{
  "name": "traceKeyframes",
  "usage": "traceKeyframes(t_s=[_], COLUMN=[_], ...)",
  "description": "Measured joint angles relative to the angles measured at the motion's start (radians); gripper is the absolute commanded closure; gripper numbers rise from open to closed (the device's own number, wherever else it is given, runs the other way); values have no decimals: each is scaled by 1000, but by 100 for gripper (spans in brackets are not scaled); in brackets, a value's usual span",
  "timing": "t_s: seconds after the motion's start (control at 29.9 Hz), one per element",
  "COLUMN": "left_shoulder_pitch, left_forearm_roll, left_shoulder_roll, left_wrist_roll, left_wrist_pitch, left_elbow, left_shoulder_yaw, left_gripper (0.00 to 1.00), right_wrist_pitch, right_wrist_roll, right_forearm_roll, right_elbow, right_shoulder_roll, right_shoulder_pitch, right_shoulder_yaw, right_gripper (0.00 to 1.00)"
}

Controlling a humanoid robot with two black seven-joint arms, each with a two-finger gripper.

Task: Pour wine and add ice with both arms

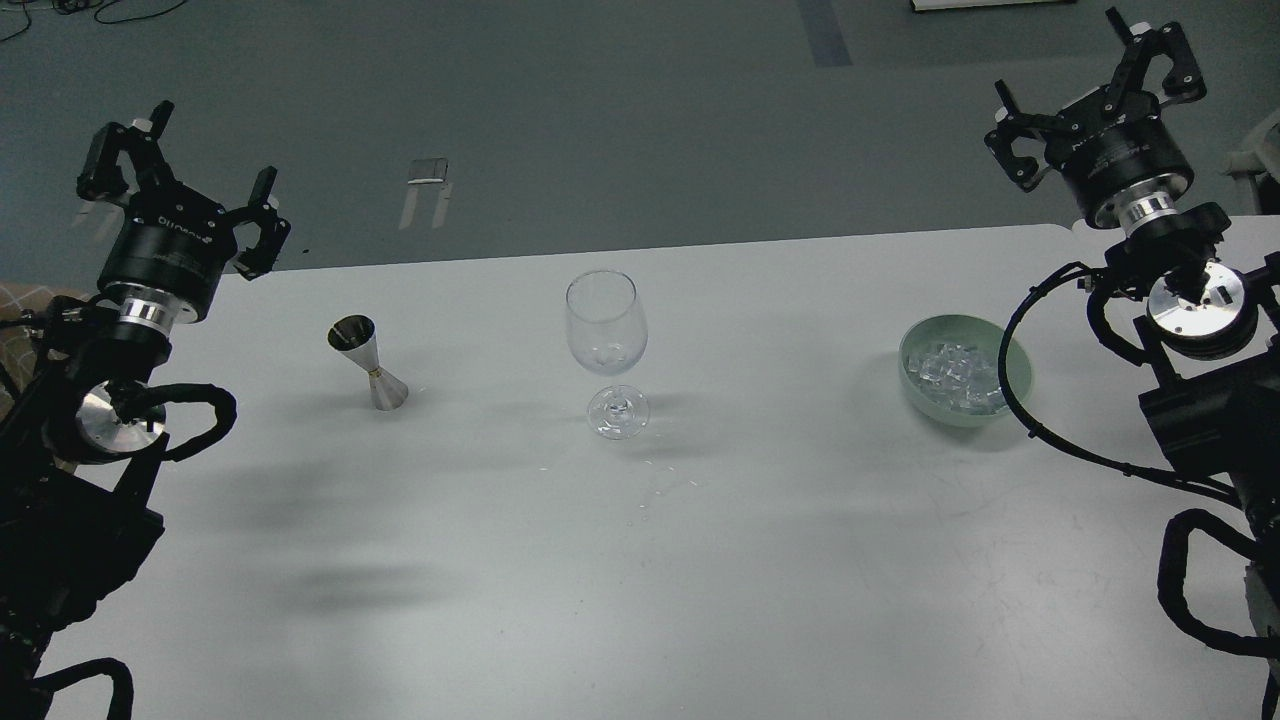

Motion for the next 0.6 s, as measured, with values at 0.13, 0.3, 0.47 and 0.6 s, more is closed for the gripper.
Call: traceKeyframes(t_s=[0.13, 0.3, 0.47, 0.6], left_shoulder_pitch=[-6, -11, -14, -15], left_forearm_roll=[0, 0, -1, -2], left_shoulder_roll=[0, 0, -5, -9], left_wrist_roll=[0, 0, -1, -4], left_wrist_pitch=[2, 26, 37, 30], left_elbow=[3, 15, 16, 16], left_shoulder_yaw=[2, 3, -2, -7], left_gripper=[2, 2, 2, 2], right_wrist_pitch=[0, 0, -3, -3], right_wrist_roll=[0, 4, 10, 11], right_forearm_roll=[-4, -14, -14, -11], right_elbow=[-6, -22, -70, -76], right_shoulder_roll=[-1, 8, 11, 12], right_shoulder_pitch=[9, 38, 88, 102], right_shoulder_yaw=[-3, -42, -102, -106], right_gripper=[0, 0, 0, 0])
